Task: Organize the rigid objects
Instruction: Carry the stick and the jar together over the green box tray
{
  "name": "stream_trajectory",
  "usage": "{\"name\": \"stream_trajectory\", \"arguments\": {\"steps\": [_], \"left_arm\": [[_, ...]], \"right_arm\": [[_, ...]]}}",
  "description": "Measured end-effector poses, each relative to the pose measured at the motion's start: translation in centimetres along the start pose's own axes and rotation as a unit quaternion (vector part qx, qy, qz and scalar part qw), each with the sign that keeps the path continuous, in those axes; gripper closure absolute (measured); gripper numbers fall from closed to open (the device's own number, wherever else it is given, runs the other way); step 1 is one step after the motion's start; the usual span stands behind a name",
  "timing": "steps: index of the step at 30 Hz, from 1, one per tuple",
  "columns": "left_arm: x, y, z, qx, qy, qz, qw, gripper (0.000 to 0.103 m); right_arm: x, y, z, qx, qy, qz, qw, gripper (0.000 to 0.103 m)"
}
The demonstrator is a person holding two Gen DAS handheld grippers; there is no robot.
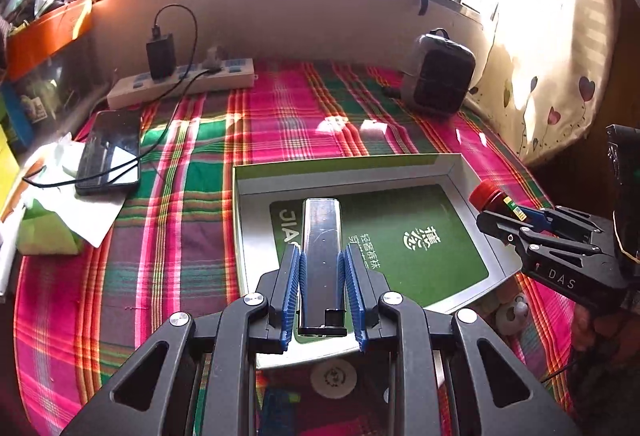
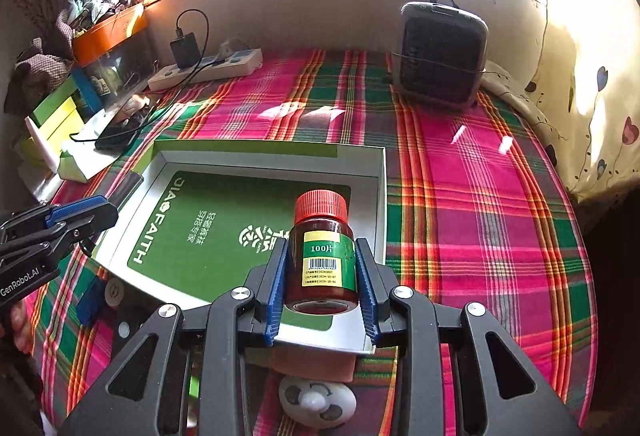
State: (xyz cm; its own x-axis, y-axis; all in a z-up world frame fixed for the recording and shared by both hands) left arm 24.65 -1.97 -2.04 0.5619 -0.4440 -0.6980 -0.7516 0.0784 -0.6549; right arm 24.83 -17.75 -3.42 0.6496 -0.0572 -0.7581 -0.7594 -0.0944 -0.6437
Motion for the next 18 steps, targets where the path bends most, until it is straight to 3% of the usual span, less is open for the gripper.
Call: {"name": "stream_trajectory", "arguments": {"steps": [18], "left_arm": [[4.8,-0.9,1.5,-0.003,-0.008,0.035,0.9993,0.081]], "right_arm": [[5.0,-1.4,1.1,-0.019,-0.002,0.036,0.999,0.070]]}}
Point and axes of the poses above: each gripper's, at about its wrist camera, not at the fingertips, and x roughly the way its jaws point, z to its left, y to its underside, the point moved 10 cm from there along x, roughly the way its jaws point, and after that the axes turned 12 degrees about y, right-handed, at the moved point
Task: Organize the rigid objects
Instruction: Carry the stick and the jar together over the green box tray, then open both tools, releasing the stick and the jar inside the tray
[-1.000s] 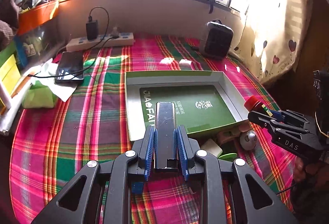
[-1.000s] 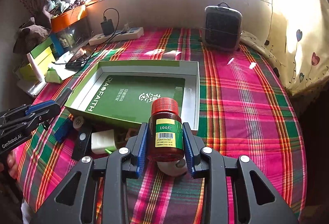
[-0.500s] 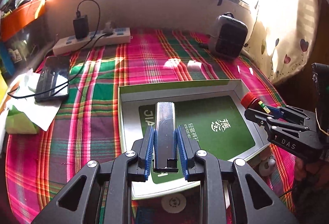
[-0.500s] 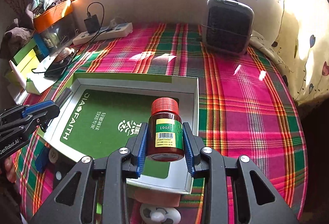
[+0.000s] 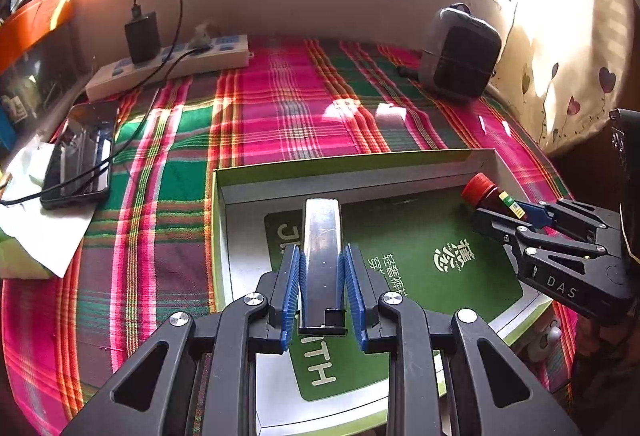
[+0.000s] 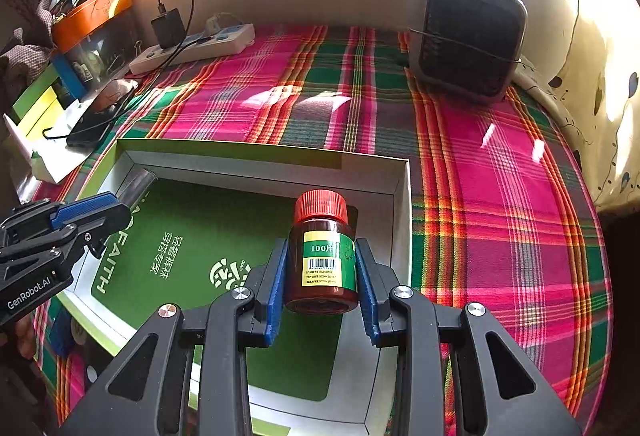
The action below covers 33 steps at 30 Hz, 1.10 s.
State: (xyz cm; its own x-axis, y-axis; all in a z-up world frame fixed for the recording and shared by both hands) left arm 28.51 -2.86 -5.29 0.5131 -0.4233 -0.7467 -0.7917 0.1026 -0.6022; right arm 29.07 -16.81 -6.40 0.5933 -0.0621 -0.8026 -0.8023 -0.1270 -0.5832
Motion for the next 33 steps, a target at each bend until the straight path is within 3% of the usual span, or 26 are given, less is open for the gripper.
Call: {"name": "stream_trajectory", "arguments": {"steps": [29,33], "left_arm": [[0.91,0.18,0.56,-0.007,-0.010,0.009,0.9999,0.081],[0.84,0.21,0.50,-0.010,-0.007,0.007,0.9999,0.074]], "right_arm": [[0.66,-0.11,1.00,-0.017,0.009,-0.001,1.000,0.069],[0.60,-0.18,0.99,-0.013,0.006,-0.003,1.000,0.064]]}}
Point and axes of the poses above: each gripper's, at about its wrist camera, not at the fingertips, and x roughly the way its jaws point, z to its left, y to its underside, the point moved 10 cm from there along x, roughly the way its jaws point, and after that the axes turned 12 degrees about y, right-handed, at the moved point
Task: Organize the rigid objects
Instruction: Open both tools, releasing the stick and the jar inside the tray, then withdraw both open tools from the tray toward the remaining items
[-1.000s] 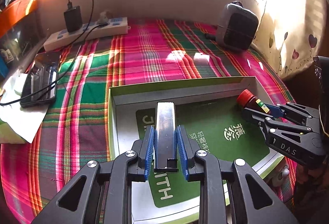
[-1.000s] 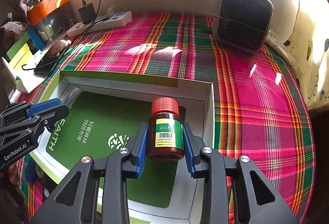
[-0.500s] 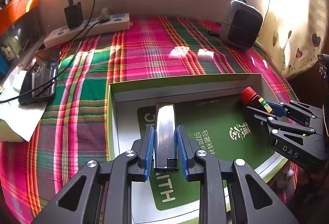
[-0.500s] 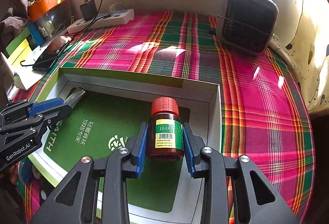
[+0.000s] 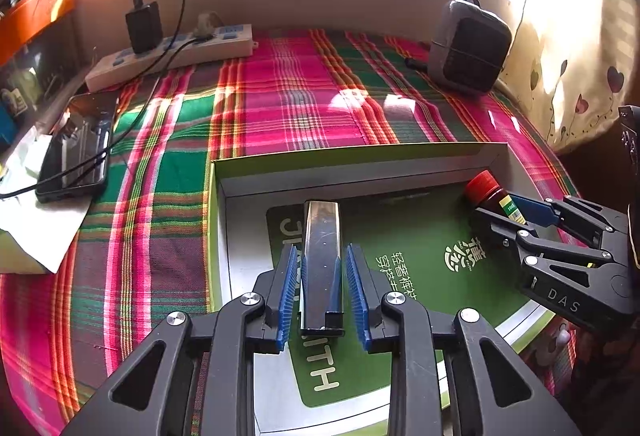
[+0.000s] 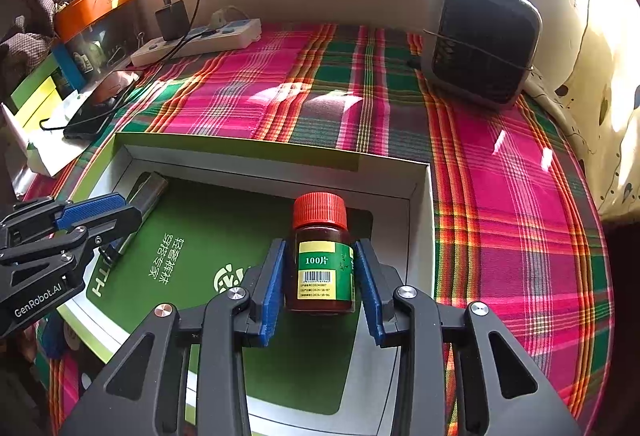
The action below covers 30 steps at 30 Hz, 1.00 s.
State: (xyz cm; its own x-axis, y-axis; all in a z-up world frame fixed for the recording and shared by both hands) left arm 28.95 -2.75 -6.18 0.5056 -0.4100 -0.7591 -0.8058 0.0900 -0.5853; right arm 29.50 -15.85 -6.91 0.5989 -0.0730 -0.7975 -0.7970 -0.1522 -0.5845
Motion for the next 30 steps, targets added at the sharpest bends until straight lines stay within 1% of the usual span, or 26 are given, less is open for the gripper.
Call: {"name": "stream_trajectory", "arguments": {"steps": [2,5,8,14,22,30], "left_arm": [[-0.1,0.0,-0.1,0.001,0.002,-0.002,1.0000,0.068],[-0.4,0.1,-0.3,-0.001,0.003,-0.004,1.0000,0.065],[-0.7,0.2,-0.3,-0.003,0.002,-0.005,1.0000,0.065],[-2.1,0.3,-0.9,-0.004,0.006,-0.013,0.9999,0.065],[-4.3,0.7,-1.9,0.000,0.009,-0.032,0.9995,0.065],[-6.7,2.1,-2.1,-0.007,0.008,-0.050,0.9987,0.065]], "right_arm": [[-0.1,0.0,0.1,0.000,-0.003,-0.001,1.000,0.059],[-0.3,0.0,0.1,0.002,-0.004,-0.003,1.000,0.056],[-0.5,0.0,0.0,0.006,-0.004,-0.007,1.000,0.053],[-1.6,0.0,-0.2,0.017,-0.010,-0.018,1.000,0.051],[-3.4,0.5,-0.6,0.030,-0.015,-0.031,0.999,0.050],[-5.7,1.6,-1.3,0.044,-0.020,-0.046,0.998,0.050]]}}
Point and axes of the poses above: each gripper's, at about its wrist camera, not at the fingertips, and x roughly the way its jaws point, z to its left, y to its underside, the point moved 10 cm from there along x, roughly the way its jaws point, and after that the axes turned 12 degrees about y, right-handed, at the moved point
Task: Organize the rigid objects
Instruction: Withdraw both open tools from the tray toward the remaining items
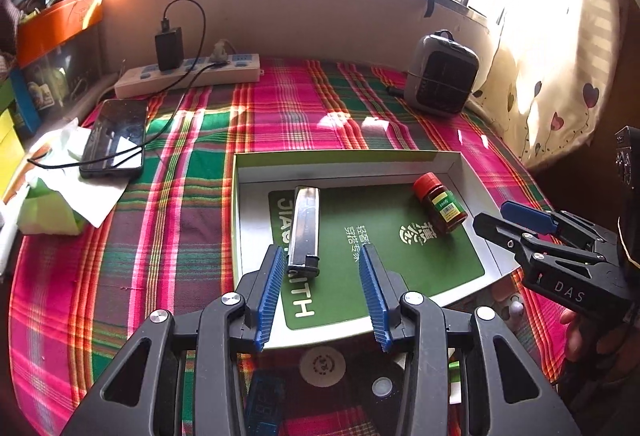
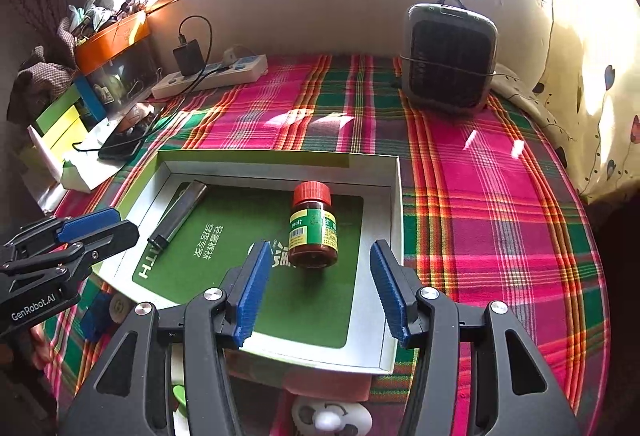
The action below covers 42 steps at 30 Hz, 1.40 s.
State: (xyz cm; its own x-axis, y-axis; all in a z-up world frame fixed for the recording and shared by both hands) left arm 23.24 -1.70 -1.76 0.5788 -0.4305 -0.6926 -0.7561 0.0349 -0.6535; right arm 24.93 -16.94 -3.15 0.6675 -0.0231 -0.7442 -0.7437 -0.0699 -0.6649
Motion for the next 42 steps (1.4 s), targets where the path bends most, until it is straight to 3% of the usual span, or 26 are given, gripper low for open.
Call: {"name": "stream_trajectory", "arguments": {"steps": [19,42], "left_arm": [[-4.7,4.5,1.5,-0.030,-0.006,-0.026,0.9992,0.060],[-5.0,9.3,2.7,-0.055,-0.003,-0.007,0.9985,0.059]], "right_arm": [[-4.4,3.6,-2.5,0.040,-0.002,-0.023,0.999,0.050],[-5.1,9.0,-4.1,0.064,0.003,0.007,0.998,0.043]]}}
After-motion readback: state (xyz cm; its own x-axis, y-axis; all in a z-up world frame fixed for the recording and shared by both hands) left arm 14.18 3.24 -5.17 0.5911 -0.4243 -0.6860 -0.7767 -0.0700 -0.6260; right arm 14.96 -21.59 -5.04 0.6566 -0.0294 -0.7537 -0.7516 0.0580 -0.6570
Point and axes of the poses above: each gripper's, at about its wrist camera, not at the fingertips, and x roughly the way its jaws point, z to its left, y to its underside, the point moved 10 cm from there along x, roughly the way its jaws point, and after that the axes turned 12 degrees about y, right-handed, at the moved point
